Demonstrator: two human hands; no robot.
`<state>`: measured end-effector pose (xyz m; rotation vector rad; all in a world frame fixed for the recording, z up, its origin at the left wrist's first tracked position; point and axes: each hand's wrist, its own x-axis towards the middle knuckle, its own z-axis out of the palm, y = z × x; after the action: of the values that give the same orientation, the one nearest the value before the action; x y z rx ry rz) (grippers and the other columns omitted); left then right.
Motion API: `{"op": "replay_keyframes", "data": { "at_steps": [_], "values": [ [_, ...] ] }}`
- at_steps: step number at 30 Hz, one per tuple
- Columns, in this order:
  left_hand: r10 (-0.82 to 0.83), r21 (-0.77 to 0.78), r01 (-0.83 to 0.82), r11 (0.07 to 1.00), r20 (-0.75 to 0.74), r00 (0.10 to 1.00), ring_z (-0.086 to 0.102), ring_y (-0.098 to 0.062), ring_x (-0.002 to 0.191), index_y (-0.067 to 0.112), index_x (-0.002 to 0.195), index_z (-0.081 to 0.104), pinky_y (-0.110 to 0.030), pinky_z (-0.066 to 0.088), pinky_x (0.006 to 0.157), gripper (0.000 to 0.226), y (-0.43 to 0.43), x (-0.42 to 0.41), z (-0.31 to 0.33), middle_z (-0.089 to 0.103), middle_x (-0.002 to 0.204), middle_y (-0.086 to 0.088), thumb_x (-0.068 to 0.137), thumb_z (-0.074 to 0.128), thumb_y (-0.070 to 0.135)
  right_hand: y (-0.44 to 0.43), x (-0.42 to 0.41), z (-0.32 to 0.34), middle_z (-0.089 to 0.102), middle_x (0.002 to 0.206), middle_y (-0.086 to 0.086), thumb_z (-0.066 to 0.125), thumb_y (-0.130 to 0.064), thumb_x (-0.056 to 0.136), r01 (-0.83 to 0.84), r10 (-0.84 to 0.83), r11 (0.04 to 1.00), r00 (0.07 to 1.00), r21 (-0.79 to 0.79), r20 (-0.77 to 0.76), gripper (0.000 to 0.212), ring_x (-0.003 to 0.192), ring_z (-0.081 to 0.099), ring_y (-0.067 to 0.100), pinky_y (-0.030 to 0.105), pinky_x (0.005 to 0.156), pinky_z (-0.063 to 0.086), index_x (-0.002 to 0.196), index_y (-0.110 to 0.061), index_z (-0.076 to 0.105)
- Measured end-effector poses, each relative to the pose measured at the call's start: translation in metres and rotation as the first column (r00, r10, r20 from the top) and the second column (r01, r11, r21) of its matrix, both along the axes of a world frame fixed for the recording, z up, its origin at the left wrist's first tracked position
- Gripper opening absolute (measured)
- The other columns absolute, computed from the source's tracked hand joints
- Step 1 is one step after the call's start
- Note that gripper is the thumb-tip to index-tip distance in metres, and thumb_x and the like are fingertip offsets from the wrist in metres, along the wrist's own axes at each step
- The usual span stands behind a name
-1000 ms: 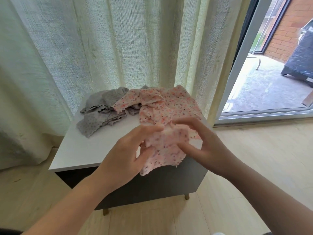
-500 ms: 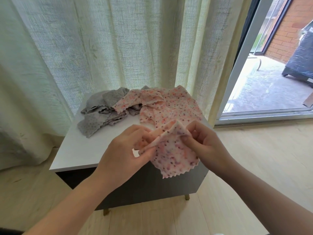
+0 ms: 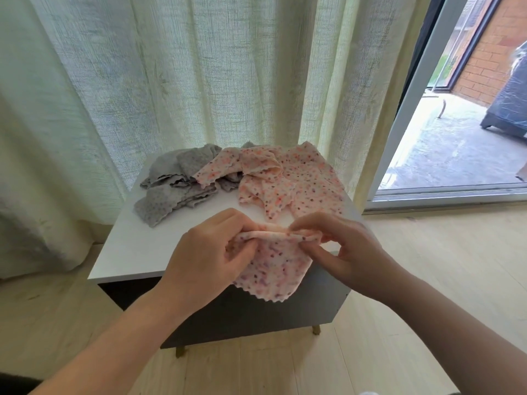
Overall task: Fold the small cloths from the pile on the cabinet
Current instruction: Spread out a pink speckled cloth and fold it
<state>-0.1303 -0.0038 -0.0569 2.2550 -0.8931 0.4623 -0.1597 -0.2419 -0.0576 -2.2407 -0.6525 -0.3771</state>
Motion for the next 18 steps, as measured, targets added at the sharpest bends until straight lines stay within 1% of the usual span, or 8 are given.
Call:
{"op": "replay_keyframes", "data": {
  "at_steps": [3, 5, 8, 9, 11, 15, 17, 18],
  "values": [
    [-0.044, -0.014, 0.044, 0.999, -0.019, 0.999, 0.054, -0.006, 0.072, 0.019, 0.093, 0.068, -0.014, 0.042, 0.058, 0.024, 0.0, 0.0, 0.001, 0.058, 0.085, 0.016, 0.088, 0.056, 0.038, -0.003, 0.001, -0.002, 0.066, 0.092, -0.02, 0.073, -0.015, 0.086, -0.008, 0.008, 0.999, 1.0, -0.036, -0.009, 0.015, 0.089, 0.062, 0.003, 0.016, 0.075, 0.05, 0.097, -0.025, 0.069],
    [-0.073, -0.045, 0.071, 0.996, -0.051, 0.996, 0.054, -0.007, 0.07, 0.018, 0.092, 0.069, -0.015, 0.043, 0.058, 0.019, 0.001, 0.0, 0.001, 0.059, 0.085, 0.014, 0.088, 0.061, 0.034, -0.005, 0.002, -0.002, 0.067, 0.086, -0.016, 0.076, -0.015, 0.084, -0.013, 0.013, 1.0, 1.0, -0.027, -0.017, 0.01, 0.084, 0.063, 0.006, 0.016, 0.072, 0.05, 0.091, -0.021, 0.071],
    [-0.062, -0.118, 0.047, 0.992, -0.134, 0.989, 0.056, -0.012, 0.07, 0.02, 0.087, 0.069, -0.023, 0.047, 0.059, 0.007, 0.002, 0.001, -0.001, 0.063, 0.082, 0.012, 0.082, 0.071, 0.025, -0.007, 0.004, -0.001, 0.066, 0.08, -0.015, 0.078, -0.018, 0.081, 0.019, -0.019, 1.0, 1.0, -0.009, -0.01, 0.011, 0.079, 0.062, 0.005, 0.012, 0.07, 0.048, 0.084, -0.024, 0.069],
    [-0.048, -0.133, 0.026, 0.991, -0.163, 0.985, 0.057, -0.015, 0.071, 0.022, 0.085, 0.069, -0.025, 0.048, 0.06, 0.006, 0.003, 0.002, -0.001, 0.064, 0.082, 0.011, 0.081, 0.074, 0.022, -0.008, 0.004, 0.0, 0.066, 0.079, -0.015, 0.079, -0.019, 0.081, 0.032, -0.032, 0.999, 0.999, -0.002, -0.007, 0.013, 0.078, 0.062, 0.005, 0.012, 0.07, 0.048, 0.083, -0.025, 0.068],
    [-0.031, -0.154, -0.002, 0.988, -0.215, 0.976, 0.06, -0.016, 0.075, 0.024, 0.082, 0.069, -0.026, 0.05, 0.064, 0.009, 0.004, 0.003, -0.003, 0.066, 0.083, 0.012, 0.078, 0.077, 0.021, -0.009, 0.005, 0.0, 0.065, 0.078, -0.014, 0.079, -0.022, 0.08, 0.051, -0.051, 0.999, 0.999, 0.002, -0.015, 0.012, 0.077, 0.061, 0.007, 0.013, 0.069, 0.049, 0.081, -0.024, 0.067],
    [-0.033, -0.201, -0.023, 0.979, -0.27, 0.962, 0.063, -0.016, 0.077, 0.026, 0.078, 0.069, -0.027, 0.053, 0.066, 0.01, 0.003, 0.002, -0.003, 0.068, 0.085, 0.015, 0.074, 0.076, 0.032, -0.011, 0.006, 0.0, 0.064, 0.077, -0.013, 0.077, -0.03, 0.079, 0.066, -0.066, 0.998, 0.998, -0.017, -0.011, 0.012, 0.076, 0.061, 0.009, 0.018, 0.068, 0.051, 0.08, -0.026, 0.066],
    [-0.007, -0.201, -0.049, 0.978, -0.268, 0.963, 0.062, -0.016, 0.074, 0.027, 0.074, 0.067, -0.027, 0.052, 0.063, 0.015, 0.003, 0.001, -0.002, 0.068, 0.083, 0.014, 0.072, 0.074, 0.04, -0.011, 0.007, 0.0, 0.064, 0.077, -0.011, 0.077, -0.031, 0.079, 0.064, -0.064, 0.997, 0.998, -0.048, 0.005, 0.013, 0.074, 0.06, 0.009, 0.02, 0.067, 0.051, 0.079, -0.025, 0.066],
    [0.011, -0.191, -0.062, 0.98, -0.256, 0.967, 0.061, -0.016, 0.071, 0.028, 0.072, 0.065, -0.027, 0.051, 0.061, 0.016, 0.004, 0.001, -0.002, 0.068, 0.08, 0.013, 0.072, 0.076, 0.039, -0.012, 0.007, 0.0, 0.063, 0.078, -0.011, 0.076, -0.033, 0.08, 0.067, -0.066, 0.995, 0.998, -0.071, 0.02, 0.014, 0.074, 0.06, 0.008, 0.021, 0.067, 0.051, 0.079, -0.024, 0.065]
  ]
}}
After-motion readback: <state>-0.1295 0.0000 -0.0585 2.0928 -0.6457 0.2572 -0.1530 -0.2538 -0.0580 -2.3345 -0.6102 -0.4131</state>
